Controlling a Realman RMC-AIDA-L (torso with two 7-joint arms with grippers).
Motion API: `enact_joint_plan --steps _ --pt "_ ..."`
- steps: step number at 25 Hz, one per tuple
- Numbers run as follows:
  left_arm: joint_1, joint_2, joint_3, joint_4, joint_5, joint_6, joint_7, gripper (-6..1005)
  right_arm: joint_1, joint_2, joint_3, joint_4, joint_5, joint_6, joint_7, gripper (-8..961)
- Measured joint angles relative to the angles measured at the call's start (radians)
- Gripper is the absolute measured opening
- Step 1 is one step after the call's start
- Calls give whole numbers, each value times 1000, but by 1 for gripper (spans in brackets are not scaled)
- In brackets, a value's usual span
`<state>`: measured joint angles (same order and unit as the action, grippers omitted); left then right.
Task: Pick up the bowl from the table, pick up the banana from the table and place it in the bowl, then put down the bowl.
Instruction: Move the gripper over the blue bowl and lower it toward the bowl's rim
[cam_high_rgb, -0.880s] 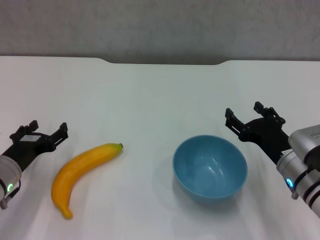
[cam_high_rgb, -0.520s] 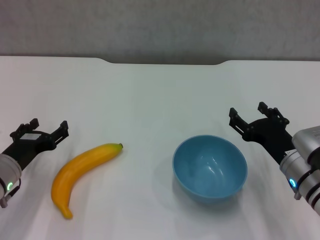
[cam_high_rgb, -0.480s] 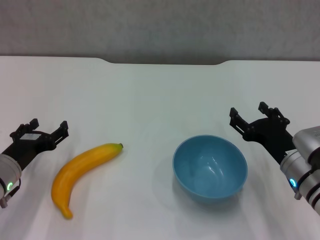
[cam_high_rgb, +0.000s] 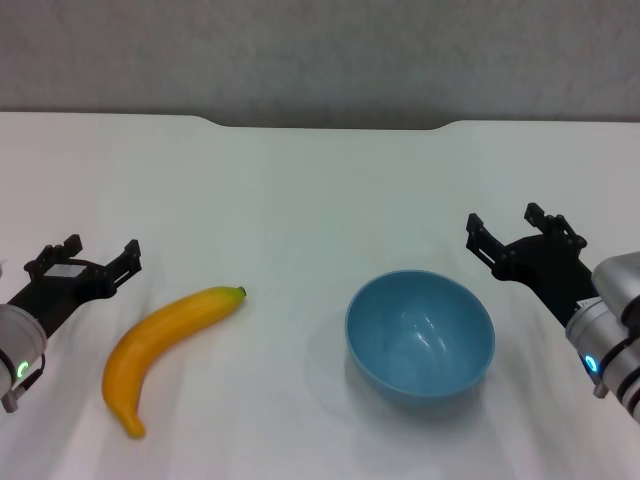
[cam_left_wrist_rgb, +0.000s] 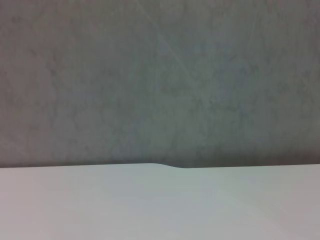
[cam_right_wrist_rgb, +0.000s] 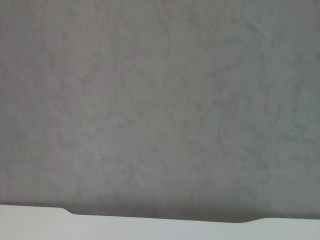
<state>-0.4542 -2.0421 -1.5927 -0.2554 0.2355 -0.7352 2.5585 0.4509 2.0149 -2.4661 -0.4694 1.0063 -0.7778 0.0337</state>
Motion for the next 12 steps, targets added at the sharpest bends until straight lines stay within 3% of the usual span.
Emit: enact_joint_plan --steps 6,12 --pt "11 3 3 5 1 4 -21 878 11 -3 6 -32 -4 73 0 853" --pt "20 2 16 3 2 26 -17 878 35 -13 96 -114 -61 291 -1 853"
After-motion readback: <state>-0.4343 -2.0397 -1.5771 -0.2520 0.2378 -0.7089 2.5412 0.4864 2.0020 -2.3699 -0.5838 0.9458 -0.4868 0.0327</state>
